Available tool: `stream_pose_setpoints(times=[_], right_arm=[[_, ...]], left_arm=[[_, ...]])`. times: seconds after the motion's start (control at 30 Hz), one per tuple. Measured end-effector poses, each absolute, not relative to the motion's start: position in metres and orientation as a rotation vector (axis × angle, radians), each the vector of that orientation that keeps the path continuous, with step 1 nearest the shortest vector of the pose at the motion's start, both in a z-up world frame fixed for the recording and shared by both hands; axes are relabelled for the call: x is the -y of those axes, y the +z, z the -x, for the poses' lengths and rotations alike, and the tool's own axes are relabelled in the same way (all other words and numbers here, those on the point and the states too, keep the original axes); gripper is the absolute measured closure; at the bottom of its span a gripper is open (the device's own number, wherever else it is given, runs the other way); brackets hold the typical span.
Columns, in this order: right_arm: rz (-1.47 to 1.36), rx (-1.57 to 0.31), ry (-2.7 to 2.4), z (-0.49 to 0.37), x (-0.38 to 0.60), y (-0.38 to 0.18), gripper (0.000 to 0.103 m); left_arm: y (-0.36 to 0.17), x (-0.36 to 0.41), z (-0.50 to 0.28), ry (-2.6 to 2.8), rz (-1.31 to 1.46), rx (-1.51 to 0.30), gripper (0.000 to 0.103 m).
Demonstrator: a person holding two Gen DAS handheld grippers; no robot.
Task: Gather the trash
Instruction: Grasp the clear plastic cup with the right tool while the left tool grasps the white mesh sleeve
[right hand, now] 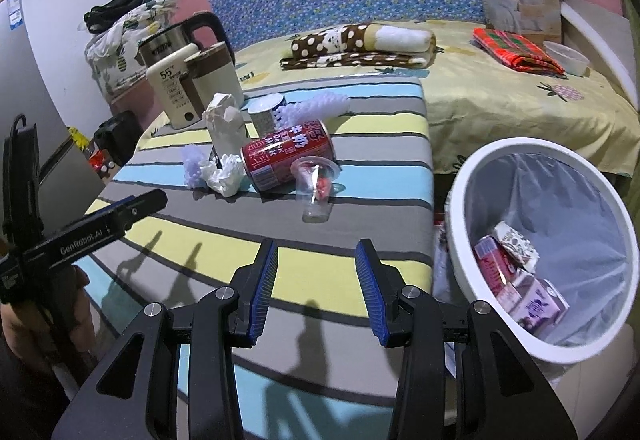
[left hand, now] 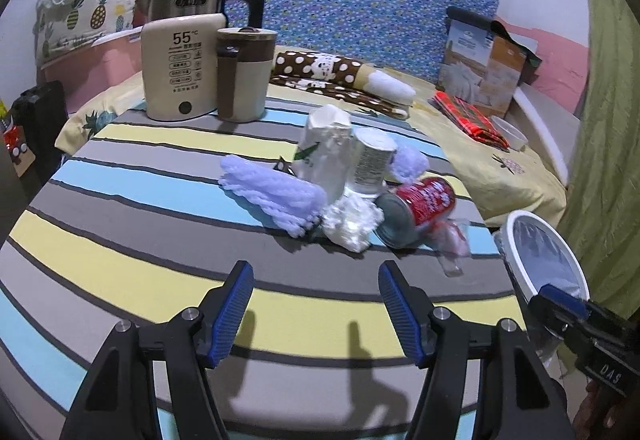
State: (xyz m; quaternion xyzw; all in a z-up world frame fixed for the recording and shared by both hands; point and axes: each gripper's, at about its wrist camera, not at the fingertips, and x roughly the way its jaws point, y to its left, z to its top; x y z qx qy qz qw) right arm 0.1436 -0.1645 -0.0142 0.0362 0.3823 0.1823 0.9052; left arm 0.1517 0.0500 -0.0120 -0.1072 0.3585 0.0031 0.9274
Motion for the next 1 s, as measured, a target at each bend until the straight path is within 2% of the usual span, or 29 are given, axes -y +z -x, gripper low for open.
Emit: stream_pose_setpoints(times=[0.93,0.97,1.0], right_arm=[[-0.027,-0.893,0.34,-0.201,0.143,-0.043,0.06],[-0.031,-0.89,0.338,-0.202,0.143,-0.042,0.06],[-0.031,-0.887,0.336,-0.202,0.142,-0.042,0.06]], left_arm=[[-0.033,-0.076,-0.25,0.123,0.282,-0.77,0.038],[-0.035,-0.076,-0.251,0.124,0.283,-0.775,0.038],[-0.037,-0.077,-0.252,0.121,0.284,-0.778,0.047]])
